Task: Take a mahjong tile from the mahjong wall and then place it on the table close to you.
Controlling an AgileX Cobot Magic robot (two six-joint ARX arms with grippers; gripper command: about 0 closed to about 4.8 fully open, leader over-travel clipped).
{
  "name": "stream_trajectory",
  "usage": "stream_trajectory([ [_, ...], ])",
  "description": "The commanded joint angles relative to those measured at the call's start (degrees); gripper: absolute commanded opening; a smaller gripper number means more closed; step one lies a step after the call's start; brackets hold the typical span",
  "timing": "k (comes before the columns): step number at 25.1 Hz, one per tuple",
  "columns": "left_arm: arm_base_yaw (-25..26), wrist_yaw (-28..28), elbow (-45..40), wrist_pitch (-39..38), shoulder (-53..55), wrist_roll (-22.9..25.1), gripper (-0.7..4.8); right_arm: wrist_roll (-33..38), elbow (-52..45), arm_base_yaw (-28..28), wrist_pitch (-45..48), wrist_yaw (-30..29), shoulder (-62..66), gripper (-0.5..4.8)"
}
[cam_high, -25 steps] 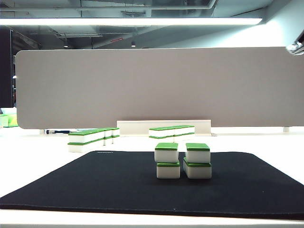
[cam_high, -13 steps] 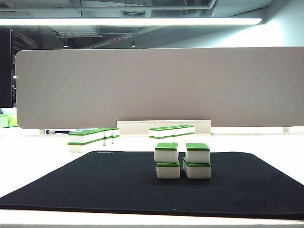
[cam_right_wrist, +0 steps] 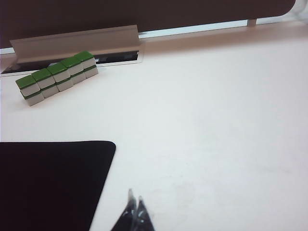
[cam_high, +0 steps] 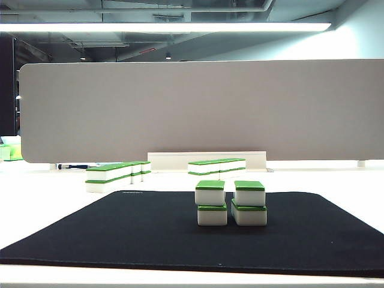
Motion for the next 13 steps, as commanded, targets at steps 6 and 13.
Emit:
stream_trajectory([
  [6,-0.1,0.2,0.0,-0.4,0.0,0.2,0.21,-0.2,-7.3,0.0,7.5,2.3,-6.3,-0.01],
  [13,-0.1,0.2,0.0,-0.4,0.0,0.2,0.21,-0.6,-11.9,-1.4,10.9,3.9,-10.2,-0.01],
])
